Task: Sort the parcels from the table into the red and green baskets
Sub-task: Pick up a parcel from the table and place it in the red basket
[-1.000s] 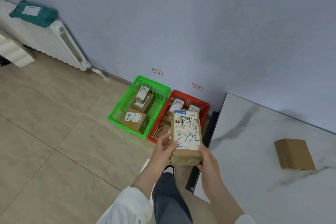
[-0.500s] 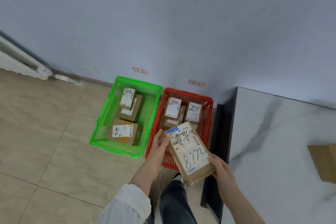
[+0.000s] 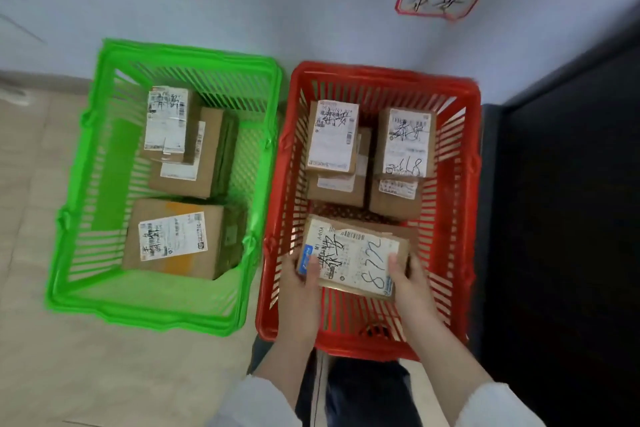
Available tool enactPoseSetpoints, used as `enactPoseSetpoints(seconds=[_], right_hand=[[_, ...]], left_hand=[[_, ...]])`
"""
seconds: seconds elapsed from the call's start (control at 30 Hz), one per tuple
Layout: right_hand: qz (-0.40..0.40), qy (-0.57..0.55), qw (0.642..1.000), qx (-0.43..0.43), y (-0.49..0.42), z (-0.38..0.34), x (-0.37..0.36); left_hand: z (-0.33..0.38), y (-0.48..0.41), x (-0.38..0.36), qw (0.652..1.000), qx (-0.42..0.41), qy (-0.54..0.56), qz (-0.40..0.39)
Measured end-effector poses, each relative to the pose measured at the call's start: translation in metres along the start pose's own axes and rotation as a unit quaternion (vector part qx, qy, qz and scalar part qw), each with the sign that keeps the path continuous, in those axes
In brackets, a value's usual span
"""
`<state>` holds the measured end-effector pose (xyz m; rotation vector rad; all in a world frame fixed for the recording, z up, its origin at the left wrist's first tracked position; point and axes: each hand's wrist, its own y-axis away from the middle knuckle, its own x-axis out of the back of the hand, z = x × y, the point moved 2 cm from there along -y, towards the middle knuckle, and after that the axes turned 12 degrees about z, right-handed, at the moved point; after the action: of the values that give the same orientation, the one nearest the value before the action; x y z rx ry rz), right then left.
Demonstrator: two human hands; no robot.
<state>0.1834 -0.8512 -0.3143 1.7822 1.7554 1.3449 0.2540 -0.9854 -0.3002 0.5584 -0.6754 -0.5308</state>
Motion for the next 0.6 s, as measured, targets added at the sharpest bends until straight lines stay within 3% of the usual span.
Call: enactPoseSetpoints(seconds=[0.13,0.37,0.43,0.5,0.6], right_hand=[[-0.023,0.037,0.998,0.037,-0.044,0.032,-0.034],[-0.017,0.034,0.994,0.105,-0.060,0.046,-0.054],[0.002,0.093,0.985,0.142,-0.057,0.044,-0.051],[0.043,0.227,0.941,0.246,-0.048,0.034,-0.050],[0.073,0.380,0.818,0.425,-0.042,0.026,-0.061]], left_hand=[[-0.039,-0.041,-0.011,0.990,-0.068,-0.121,-0.007],[-0.053,-0.056,-0.019,0.982,-0.101,-0.162,0.010],[-0.046,-0.050,-0.016,0.962,-0.169,-0.214,0.028],[-0.033,-0.046,-0.018,0.907,-0.313,-0.279,0.050],[-0.031,-0.057,-0.035,0.828,-0.440,-0.348,0.011]])
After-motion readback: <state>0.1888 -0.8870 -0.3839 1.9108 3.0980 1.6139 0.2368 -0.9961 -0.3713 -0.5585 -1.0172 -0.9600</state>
